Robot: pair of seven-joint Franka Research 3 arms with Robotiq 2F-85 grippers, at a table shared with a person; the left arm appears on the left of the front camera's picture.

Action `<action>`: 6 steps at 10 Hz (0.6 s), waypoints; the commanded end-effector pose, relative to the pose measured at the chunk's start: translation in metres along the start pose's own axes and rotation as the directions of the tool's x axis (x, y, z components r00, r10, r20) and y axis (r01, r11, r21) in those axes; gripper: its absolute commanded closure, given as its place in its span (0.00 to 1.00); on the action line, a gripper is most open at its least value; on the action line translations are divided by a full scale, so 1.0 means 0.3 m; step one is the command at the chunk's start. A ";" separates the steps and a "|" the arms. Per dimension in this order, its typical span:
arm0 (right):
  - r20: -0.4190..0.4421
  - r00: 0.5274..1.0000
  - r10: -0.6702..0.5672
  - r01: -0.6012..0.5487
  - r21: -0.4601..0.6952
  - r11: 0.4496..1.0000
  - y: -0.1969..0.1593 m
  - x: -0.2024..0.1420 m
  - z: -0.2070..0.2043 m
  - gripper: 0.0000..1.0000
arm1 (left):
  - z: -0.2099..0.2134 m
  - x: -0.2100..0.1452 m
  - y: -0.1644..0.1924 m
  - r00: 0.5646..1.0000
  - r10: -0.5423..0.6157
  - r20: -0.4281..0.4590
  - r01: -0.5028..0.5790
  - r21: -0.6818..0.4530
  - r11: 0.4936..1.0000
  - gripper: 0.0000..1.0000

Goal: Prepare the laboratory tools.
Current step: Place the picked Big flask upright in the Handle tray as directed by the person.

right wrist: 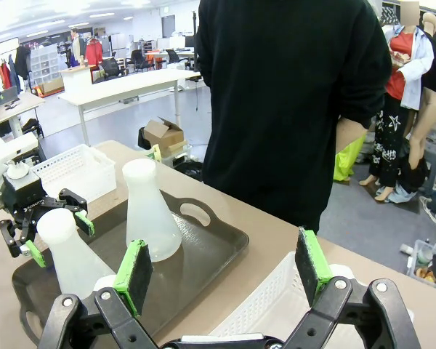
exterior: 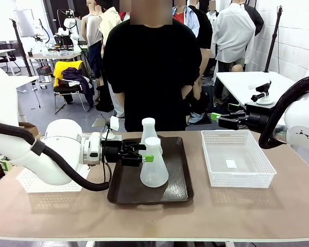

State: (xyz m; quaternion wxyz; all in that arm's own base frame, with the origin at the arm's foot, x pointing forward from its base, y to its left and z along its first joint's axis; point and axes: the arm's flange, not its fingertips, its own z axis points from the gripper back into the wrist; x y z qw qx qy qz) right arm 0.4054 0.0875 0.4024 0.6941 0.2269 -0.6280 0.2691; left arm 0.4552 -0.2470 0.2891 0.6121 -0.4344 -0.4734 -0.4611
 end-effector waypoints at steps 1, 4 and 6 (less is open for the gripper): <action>-0.011 1.000 -0.008 0.008 -0.001 1.000 0.005 -0.004 0.008 0.00 | -0.002 -0.001 -0.004 1.000 -0.020 0.002 0.020 -0.003 1.000 0.00; -0.011 1.000 -0.008 0.008 -0.001 1.000 0.005 -0.004 0.008 0.00 | -0.002 -0.001 -0.004 1.000 -0.020 0.002 0.020 -0.003 1.000 0.00; -0.011 1.000 -0.008 0.008 -0.001 1.000 0.005 -0.004 0.008 0.00 | -0.002 -0.001 -0.004 1.000 -0.020 0.002 0.020 -0.003 1.000 0.00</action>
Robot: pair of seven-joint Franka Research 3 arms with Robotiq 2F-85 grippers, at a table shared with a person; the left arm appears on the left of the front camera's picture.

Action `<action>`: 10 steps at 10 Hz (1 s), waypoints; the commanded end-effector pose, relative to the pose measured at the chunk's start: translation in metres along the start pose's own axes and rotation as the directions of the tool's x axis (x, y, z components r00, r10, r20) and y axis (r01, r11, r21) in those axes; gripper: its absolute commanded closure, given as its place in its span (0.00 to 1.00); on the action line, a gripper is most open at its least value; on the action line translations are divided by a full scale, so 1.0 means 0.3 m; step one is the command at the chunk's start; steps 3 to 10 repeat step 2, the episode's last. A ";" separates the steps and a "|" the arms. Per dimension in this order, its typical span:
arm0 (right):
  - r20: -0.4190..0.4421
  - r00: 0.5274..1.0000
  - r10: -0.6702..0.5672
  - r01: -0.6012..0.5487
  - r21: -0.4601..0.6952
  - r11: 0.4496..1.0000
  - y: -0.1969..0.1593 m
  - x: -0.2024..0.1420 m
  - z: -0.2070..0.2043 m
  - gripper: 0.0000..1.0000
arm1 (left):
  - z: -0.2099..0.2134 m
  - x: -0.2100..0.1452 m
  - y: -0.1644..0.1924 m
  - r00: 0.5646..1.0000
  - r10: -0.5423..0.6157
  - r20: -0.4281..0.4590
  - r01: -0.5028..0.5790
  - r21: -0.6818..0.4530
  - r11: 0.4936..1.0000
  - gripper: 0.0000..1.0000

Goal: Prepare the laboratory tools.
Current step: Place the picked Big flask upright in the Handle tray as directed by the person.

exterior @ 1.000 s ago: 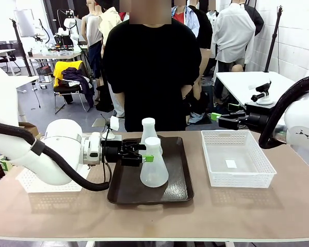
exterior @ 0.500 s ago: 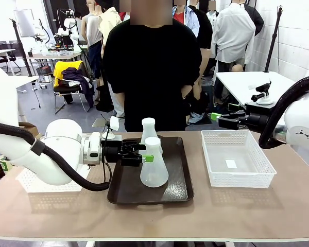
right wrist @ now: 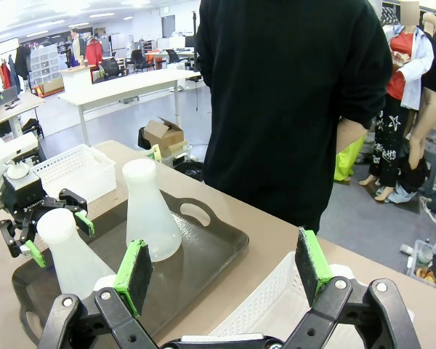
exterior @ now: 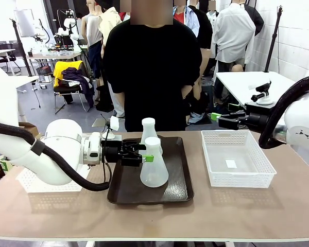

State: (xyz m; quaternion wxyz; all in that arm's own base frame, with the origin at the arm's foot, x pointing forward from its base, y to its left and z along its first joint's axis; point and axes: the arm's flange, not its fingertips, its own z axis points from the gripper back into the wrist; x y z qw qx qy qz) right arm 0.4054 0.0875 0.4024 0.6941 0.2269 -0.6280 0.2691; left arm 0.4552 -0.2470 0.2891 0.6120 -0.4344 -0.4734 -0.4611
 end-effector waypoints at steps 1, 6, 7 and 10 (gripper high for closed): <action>-0.011 1.000 -0.008 0.008 -0.001 1.000 0.005 -0.004 0.008 0.00 | -0.002 -0.001 -0.004 1.000 -0.020 0.002 0.020 -0.003 1.000 0.00; -0.011 1.000 -0.008 0.008 -0.001 1.000 0.005 -0.004 0.008 0.00 | -0.002 -0.001 -0.004 1.000 -0.020 0.002 0.020 -0.003 1.000 0.00; -0.011 1.000 -0.008 0.008 -0.001 1.000 0.005 -0.004 0.008 0.00 | -0.002 -0.001 -0.004 1.000 -0.020 0.002 0.020 -0.003 1.000 0.00; -0.011 1.000 -0.008 0.008 -0.001 1.000 0.005 -0.004 0.008 0.00 | -0.002 -0.001 -0.004 1.000 -0.020 0.002 0.020 -0.003 1.000 0.00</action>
